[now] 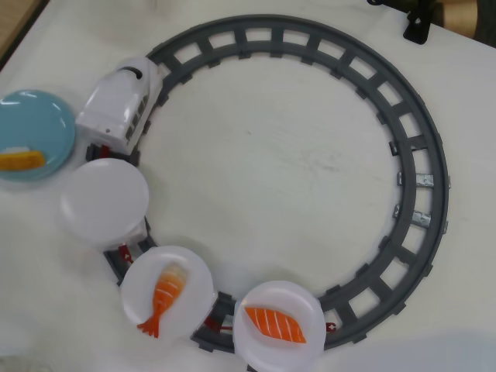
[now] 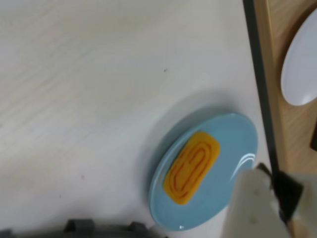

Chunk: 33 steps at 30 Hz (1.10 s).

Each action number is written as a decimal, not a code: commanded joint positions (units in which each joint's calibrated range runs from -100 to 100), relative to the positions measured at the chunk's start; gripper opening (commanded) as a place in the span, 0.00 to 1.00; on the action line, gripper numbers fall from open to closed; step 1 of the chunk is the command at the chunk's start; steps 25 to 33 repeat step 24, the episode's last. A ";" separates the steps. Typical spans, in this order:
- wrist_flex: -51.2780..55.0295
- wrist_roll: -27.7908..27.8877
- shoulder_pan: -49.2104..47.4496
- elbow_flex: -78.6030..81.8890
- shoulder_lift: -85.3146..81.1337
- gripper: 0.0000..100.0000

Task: Pick up the sushi from the Shinkansen and put it on the blue dish

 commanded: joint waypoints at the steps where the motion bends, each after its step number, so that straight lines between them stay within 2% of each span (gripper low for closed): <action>1: -4.57 -0.41 -4.27 12.10 -12.86 0.03; 3: -4.91 -0.36 -8.32 16.79 -17.59 0.03; 9: -8.90 -0.36 -12.72 24.09 -26.79 0.03; 33: -9.07 -0.36 -12.89 24.81 -27.87 0.03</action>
